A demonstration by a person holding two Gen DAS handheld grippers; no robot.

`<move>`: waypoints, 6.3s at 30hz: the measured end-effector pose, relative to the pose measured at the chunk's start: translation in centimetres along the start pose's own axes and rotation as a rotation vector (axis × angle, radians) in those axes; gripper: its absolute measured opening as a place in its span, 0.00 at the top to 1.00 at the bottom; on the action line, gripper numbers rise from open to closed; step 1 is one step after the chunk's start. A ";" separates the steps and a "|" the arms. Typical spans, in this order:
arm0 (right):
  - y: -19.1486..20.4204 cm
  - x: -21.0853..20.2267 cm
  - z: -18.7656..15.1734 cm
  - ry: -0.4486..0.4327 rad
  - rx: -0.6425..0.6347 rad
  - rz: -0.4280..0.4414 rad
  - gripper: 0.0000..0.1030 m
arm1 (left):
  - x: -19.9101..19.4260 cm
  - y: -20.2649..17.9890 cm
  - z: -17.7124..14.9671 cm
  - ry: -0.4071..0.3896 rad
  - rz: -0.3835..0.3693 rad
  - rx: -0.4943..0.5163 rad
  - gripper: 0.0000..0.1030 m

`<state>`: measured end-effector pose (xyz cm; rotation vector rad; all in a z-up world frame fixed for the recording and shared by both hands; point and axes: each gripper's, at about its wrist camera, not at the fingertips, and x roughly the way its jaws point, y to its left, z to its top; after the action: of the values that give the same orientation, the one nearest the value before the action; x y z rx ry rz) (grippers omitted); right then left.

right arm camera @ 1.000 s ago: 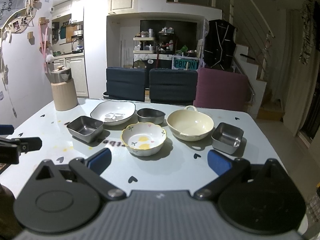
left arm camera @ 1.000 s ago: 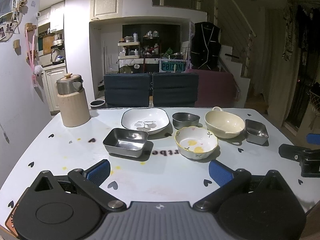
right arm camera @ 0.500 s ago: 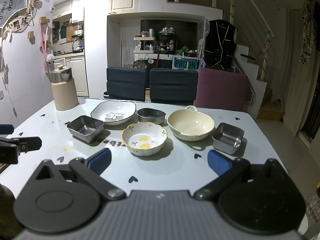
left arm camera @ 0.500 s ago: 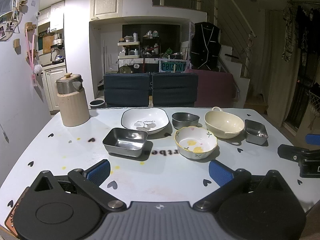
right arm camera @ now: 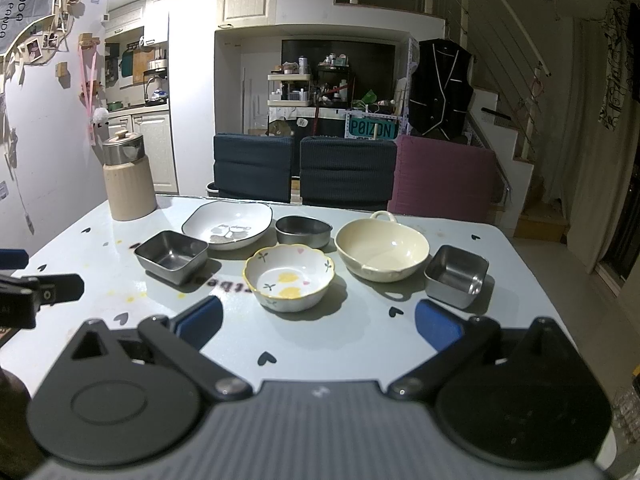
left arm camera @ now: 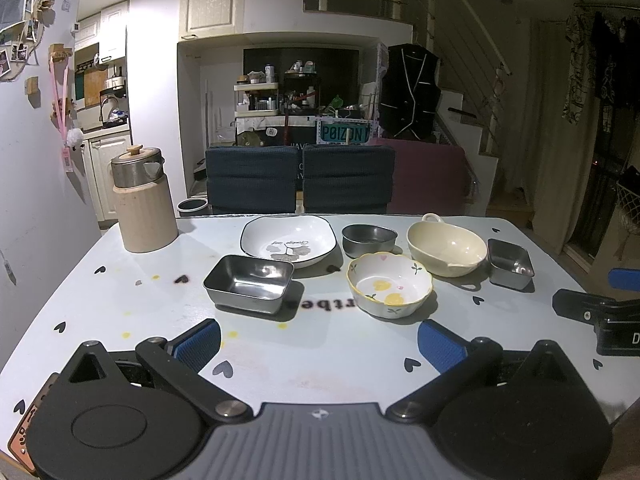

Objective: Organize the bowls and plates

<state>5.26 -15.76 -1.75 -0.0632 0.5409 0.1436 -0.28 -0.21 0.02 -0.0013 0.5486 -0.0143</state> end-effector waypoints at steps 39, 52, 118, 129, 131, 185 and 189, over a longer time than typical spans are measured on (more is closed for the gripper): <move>0.0 1.2 2.1 -0.024 0.035 0.005 0.00 | 1.6 1.7 2.2 0.007 0.043 -0.074 0.00; 1.5 6.5 6.3 -0.107 0.010 0.063 0.00 | 6.8 4.6 6.8 -0.045 0.066 -0.095 0.00; 5.3 46.6 12.5 0.466 0.397 0.159 0.82 | 45.3 19.2 9.9 0.350 -0.185 -0.352 0.91; 4.0 43.8 12.4 0.338 0.343 0.265 0.88 | 41.9 18.9 11.3 0.241 -0.192 -0.346 0.89; 3.7 42.7 13.2 0.304 0.341 0.287 0.89 | 40.5 18.6 12.3 0.219 -0.194 -0.341 0.89; 1.0 22.2 -0.6 0.636 0.327 0.299 0.89 | 22.4 12.2 -3.3 0.546 -0.218 -0.291 0.88; 1.5 22.8 -0.9 0.644 0.319 0.287 0.89 | 23.2 12.6 -3.6 0.551 -0.210 -0.296 0.88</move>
<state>23.90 -11.68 -14.32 0.2903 1.2100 0.3188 17.82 12.03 -15.17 -0.3521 1.0960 -0.1412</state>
